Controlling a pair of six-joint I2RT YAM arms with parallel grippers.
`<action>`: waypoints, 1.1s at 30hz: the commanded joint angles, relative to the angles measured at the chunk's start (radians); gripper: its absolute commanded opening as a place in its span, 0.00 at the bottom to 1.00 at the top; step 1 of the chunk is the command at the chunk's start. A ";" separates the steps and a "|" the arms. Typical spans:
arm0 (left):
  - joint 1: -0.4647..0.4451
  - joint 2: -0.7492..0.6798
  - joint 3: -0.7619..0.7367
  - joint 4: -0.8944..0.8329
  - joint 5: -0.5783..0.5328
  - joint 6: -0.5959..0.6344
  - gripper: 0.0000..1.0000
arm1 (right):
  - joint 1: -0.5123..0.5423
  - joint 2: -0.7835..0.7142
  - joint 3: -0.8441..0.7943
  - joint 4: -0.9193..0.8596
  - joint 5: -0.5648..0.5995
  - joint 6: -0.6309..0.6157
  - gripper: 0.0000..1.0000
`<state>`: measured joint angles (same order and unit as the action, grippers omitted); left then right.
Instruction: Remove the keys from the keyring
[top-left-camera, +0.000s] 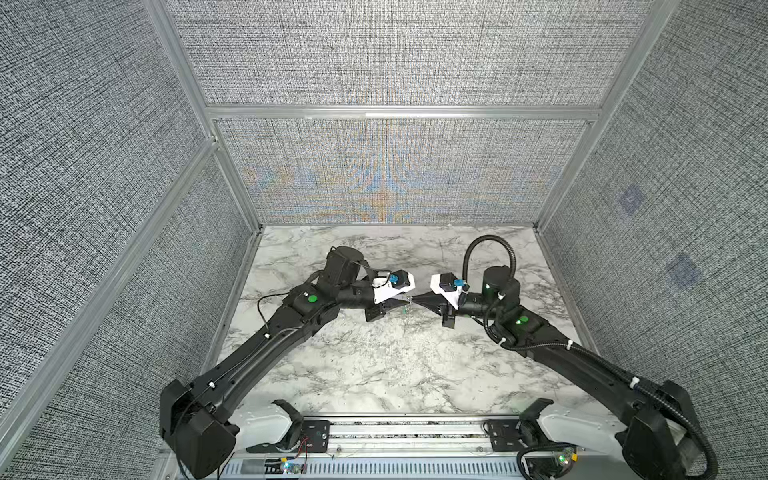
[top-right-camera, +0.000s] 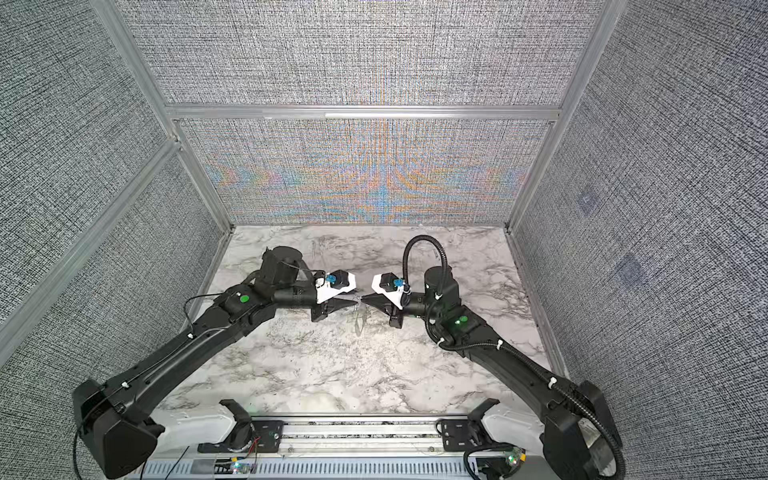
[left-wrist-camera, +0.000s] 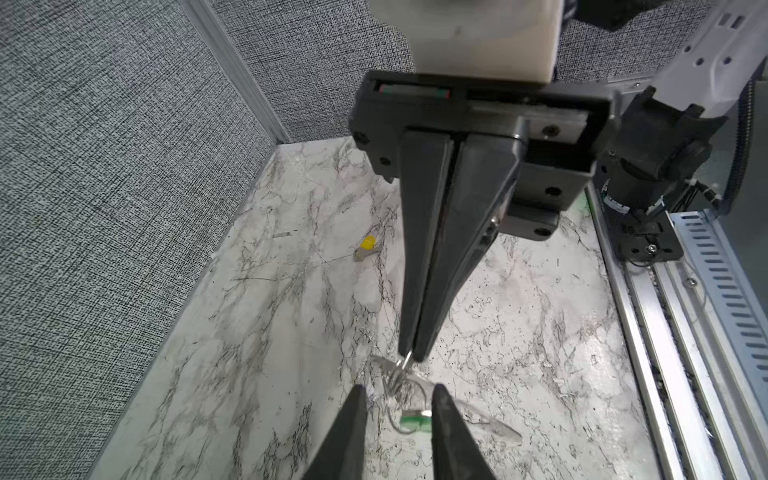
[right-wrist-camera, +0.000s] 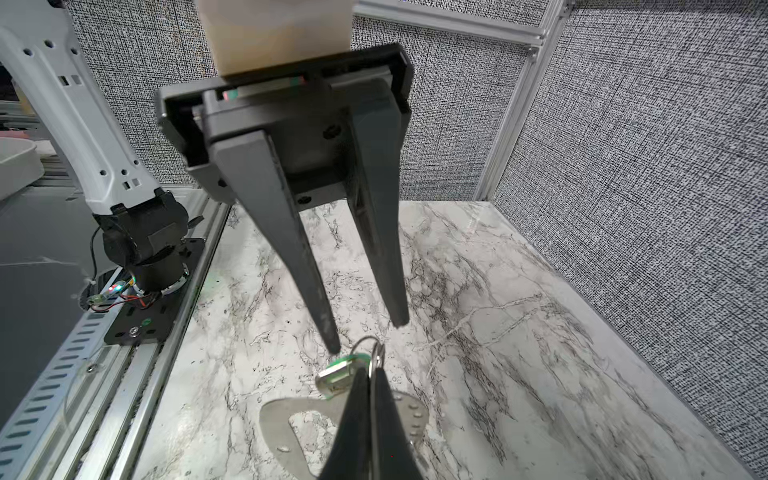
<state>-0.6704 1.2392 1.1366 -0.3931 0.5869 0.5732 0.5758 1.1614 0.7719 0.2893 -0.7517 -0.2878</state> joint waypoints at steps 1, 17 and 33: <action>0.017 -0.027 -0.037 0.102 0.045 -0.060 0.30 | -0.001 -0.007 -0.014 0.088 -0.034 0.022 0.00; 0.041 -0.057 -0.152 0.285 0.168 -0.177 0.30 | -0.002 -0.037 -0.040 0.154 -0.060 0.050 0.00; 0.042 -0.046 -0.158 0.296 0.204 -0.184 0.20 | -0.002 -0.031 -0.035 0.162 -0.077 0.063 0.00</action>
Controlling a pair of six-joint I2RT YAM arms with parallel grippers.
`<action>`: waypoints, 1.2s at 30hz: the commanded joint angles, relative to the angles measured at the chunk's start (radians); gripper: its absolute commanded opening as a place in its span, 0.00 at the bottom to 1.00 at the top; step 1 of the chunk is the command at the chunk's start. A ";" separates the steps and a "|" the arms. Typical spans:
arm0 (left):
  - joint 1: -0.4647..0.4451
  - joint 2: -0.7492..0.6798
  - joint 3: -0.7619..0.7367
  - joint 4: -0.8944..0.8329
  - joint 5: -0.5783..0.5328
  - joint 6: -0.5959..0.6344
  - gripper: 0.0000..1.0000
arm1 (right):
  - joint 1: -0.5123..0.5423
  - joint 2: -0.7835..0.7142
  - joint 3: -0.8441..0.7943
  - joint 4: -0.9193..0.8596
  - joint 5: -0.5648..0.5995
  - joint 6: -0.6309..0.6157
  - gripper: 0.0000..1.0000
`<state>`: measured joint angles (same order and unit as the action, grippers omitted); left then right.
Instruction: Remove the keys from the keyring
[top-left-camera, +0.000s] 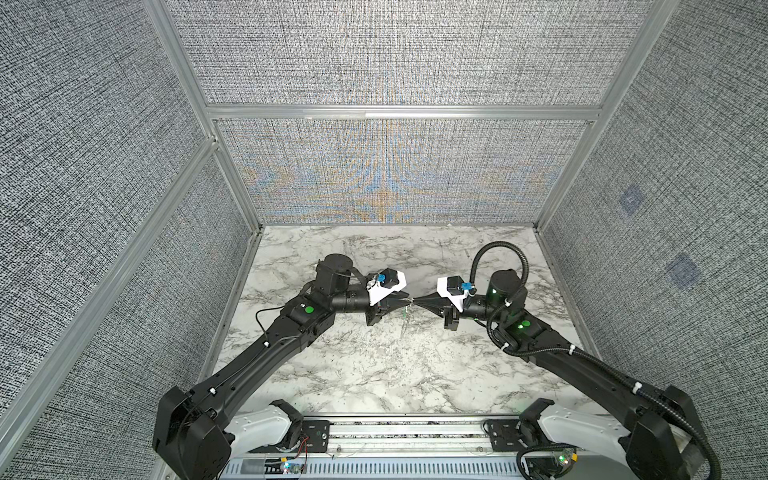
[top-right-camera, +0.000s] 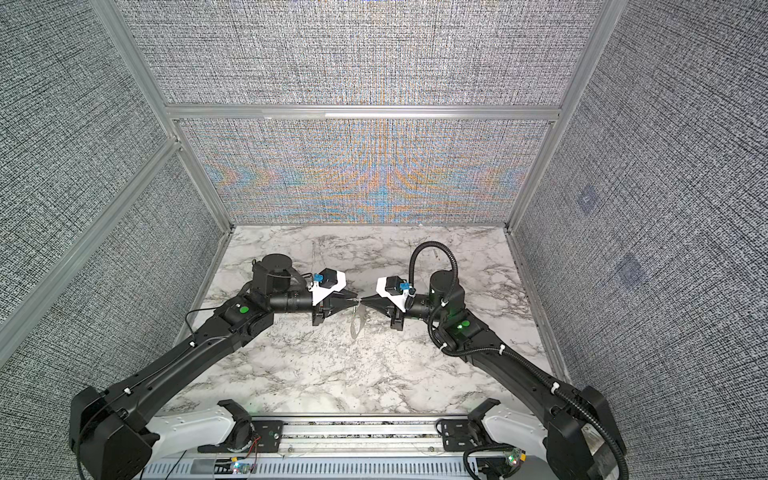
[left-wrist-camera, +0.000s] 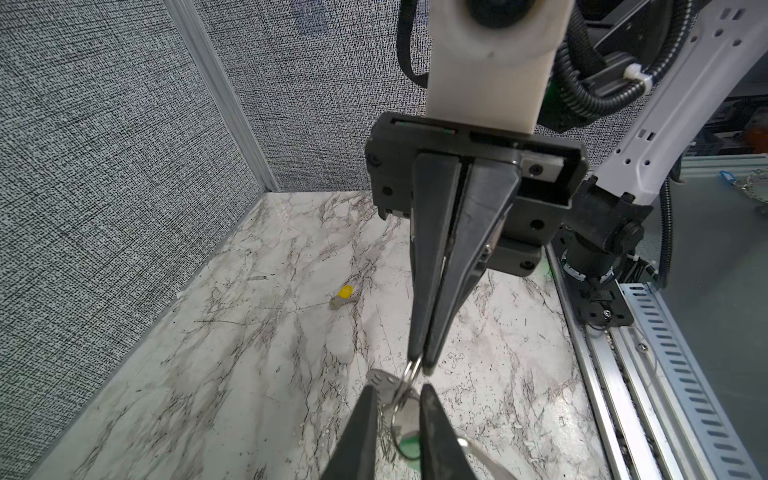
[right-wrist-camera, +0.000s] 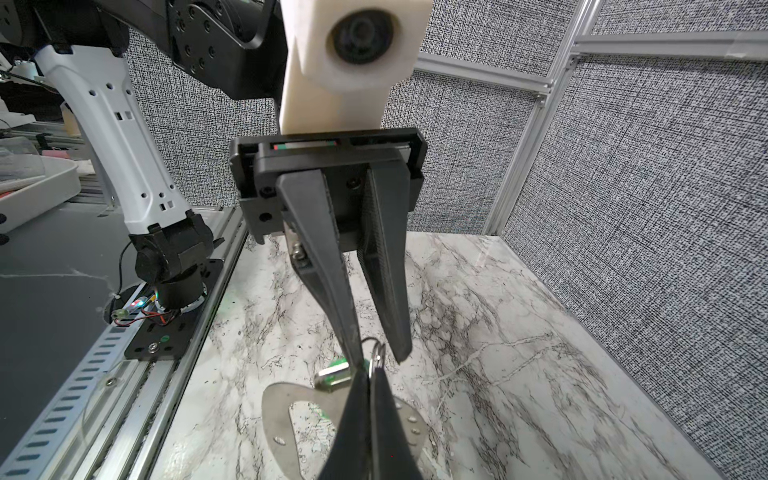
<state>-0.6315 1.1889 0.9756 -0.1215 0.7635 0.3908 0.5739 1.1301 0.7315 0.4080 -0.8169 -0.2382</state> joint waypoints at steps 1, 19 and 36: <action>0.003 0.006 0.003 0.024 0.032 0.000 0.19 | 0.000 0.000 0.006 0.044 -0.013 0.014 0.00; 0.001 0.041 0.109 -0.162 -0.021 0.082 0.00 | -0.002 -0.046 0.025 -0.128 0.181 -0.096 0.30; -0.041 0.184 0.397 -0.585 -0.202 0.303 0.00 | 0.004 0.010 0.104 -0.234 0.141 -0.106 0.27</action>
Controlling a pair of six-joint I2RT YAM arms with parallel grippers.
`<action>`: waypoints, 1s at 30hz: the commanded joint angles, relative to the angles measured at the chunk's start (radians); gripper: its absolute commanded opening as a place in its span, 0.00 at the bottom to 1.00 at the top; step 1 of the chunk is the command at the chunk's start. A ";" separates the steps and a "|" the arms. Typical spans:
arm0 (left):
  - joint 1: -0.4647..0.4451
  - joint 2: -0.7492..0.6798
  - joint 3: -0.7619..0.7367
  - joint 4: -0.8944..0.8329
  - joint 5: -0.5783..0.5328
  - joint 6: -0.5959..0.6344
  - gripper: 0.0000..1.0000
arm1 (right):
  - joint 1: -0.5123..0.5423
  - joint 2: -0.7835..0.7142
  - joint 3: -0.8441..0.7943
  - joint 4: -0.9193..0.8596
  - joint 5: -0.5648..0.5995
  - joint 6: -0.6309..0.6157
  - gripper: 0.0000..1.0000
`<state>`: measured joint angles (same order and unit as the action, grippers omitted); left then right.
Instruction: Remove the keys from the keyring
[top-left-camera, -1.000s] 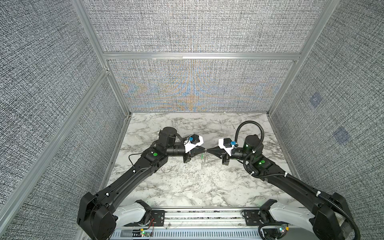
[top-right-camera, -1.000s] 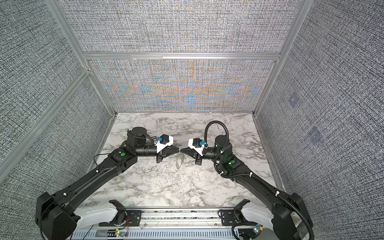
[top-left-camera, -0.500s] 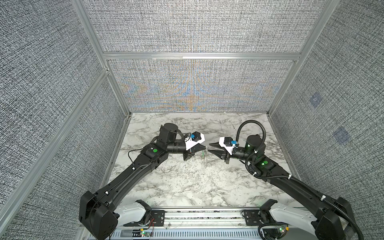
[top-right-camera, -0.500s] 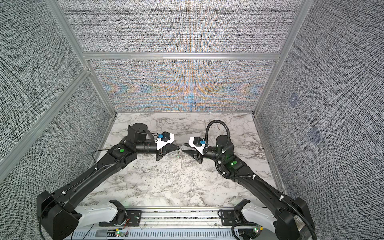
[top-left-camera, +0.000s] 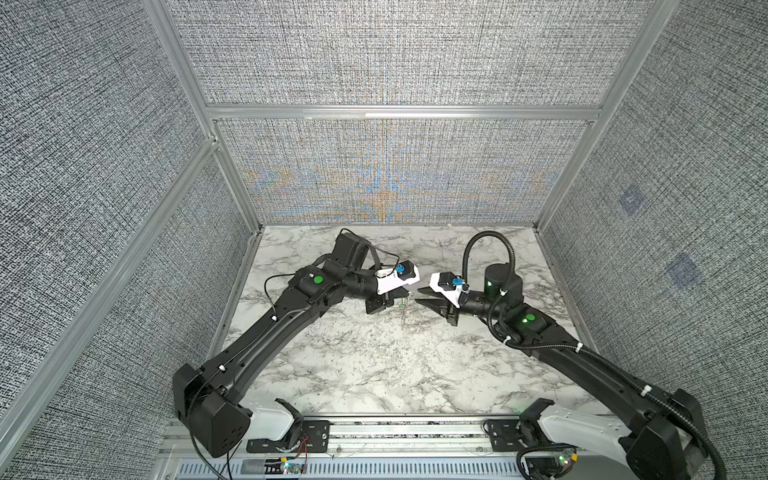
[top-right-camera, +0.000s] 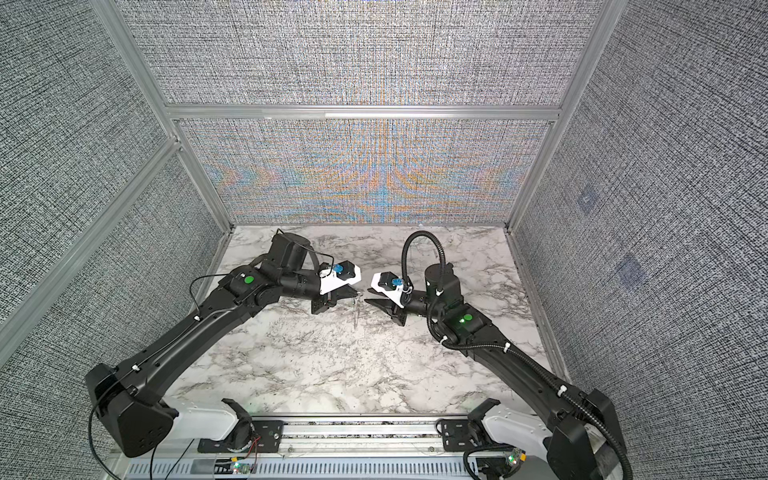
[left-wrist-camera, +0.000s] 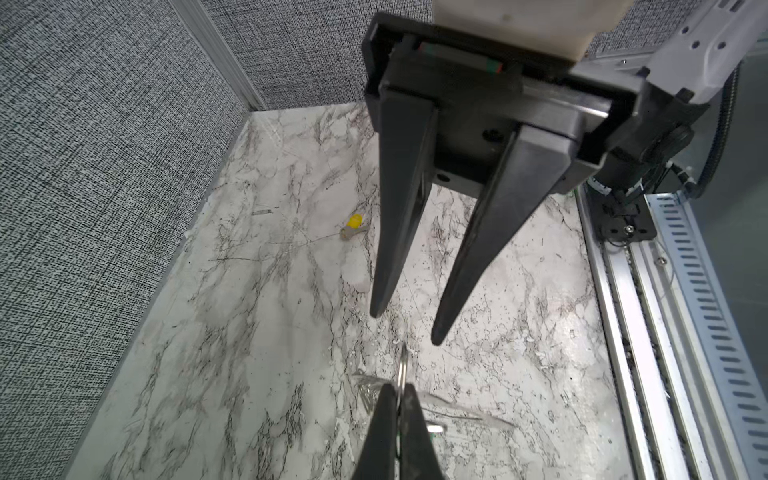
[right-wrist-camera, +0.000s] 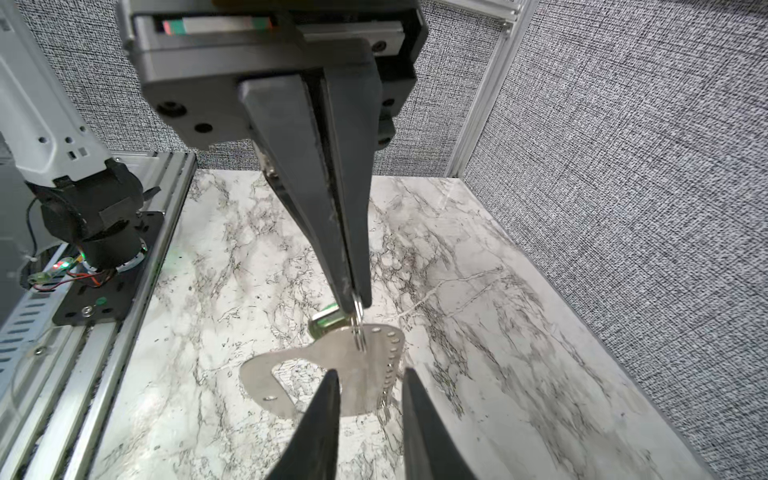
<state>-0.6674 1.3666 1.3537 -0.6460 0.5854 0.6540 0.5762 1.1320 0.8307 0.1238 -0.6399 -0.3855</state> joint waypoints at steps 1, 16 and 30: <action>-0.009 0.010 0.023 -0.066 -0.024 0.043 0.00 | 0.001 0.013 0.002 0.065 -0.040 0.055 0.26; -0.046 0.033 0.070 -0.111 -0.079 0.082 0.00 | 0.001 0.059 -0.004 0.126 -0.111 0.136 0.17; -0.070 0.048 0.086 -0.132 -0.099 0.093 0.00 | 0.001 0.056 -0.010 0.117 -0.122 0.142 0.07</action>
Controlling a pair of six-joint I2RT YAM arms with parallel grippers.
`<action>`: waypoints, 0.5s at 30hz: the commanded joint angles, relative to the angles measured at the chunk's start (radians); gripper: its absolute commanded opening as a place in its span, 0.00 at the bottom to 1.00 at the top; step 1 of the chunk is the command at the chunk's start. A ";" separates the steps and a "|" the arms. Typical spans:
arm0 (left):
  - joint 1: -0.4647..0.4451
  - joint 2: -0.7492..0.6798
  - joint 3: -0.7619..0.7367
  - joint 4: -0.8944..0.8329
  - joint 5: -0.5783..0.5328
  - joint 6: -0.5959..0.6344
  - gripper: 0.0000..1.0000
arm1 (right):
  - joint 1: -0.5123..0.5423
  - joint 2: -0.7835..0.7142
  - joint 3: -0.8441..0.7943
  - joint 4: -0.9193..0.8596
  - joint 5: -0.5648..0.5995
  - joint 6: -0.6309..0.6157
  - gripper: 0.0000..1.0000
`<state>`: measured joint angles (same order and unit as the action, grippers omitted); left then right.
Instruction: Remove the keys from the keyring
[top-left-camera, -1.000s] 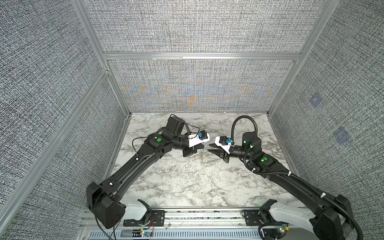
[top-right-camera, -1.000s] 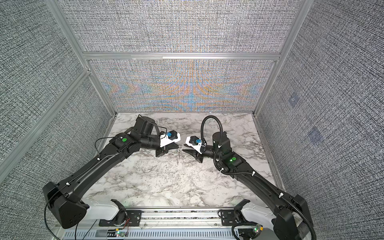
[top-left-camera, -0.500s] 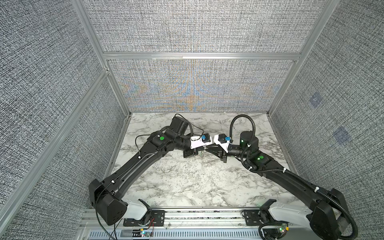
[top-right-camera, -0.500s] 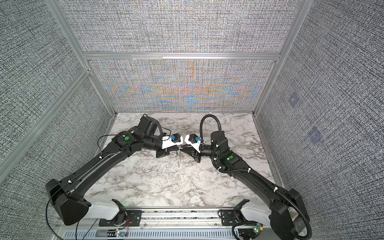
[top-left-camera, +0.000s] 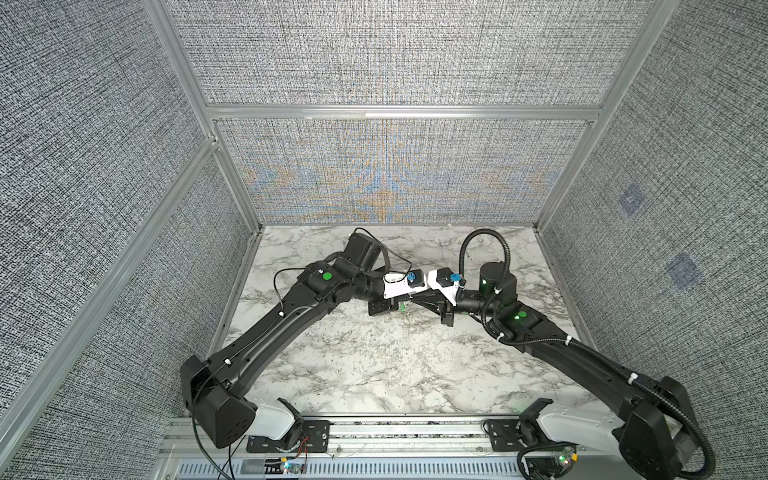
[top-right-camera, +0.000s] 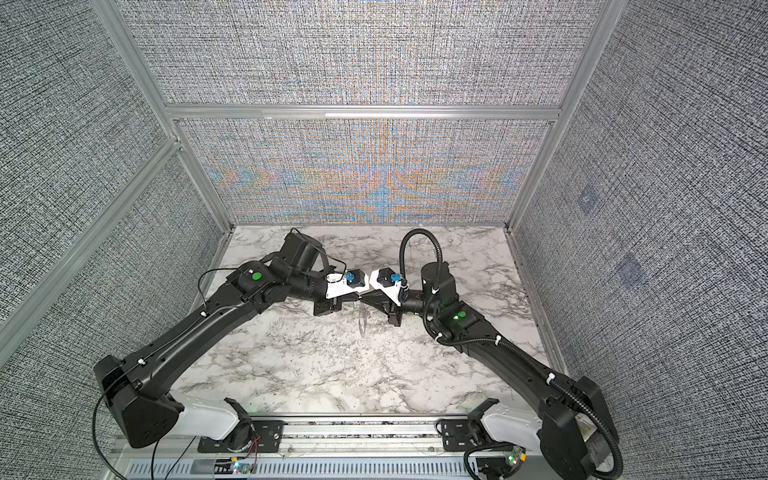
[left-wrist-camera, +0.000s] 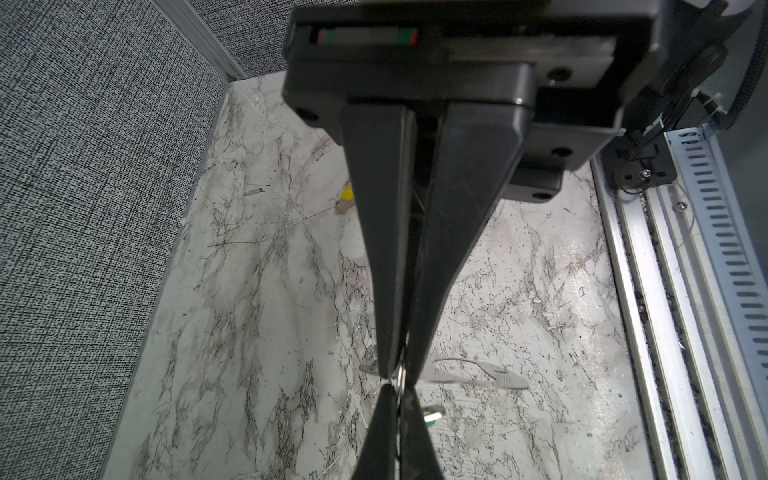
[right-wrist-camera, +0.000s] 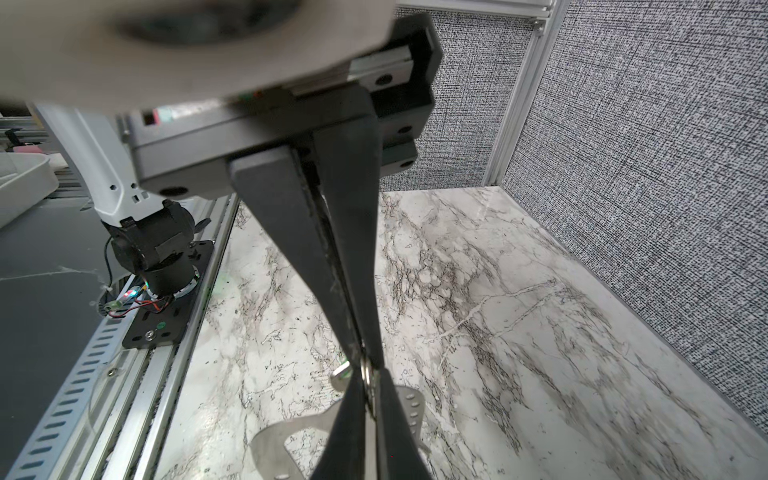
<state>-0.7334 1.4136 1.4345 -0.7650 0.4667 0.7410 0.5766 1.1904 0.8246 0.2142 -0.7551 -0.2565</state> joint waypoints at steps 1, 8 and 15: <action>-0.006 0.002 0.005 -0.013 0.020 0.006 0.00 | 0.001 -0.003 -0.002 0.021 -0.007 0.011 0.05; -0.008 -0.007 -0.011 0.015 0.008 -0.013 0.18 | 0.001 -0.013 -0.008 0.013 -0.004 0.002 0.00; 0.010 -0.158 -0.221 0.322 -0.135 -0.147 0.50 | 0.002 -0.038 -0.049 0.104 0.040 0.067 0.00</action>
<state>-0.7242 1.3041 1.2751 -0.6254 0.3939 0.6720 0.5766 1.1614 0.7864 0.2333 -0.7376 -0.2348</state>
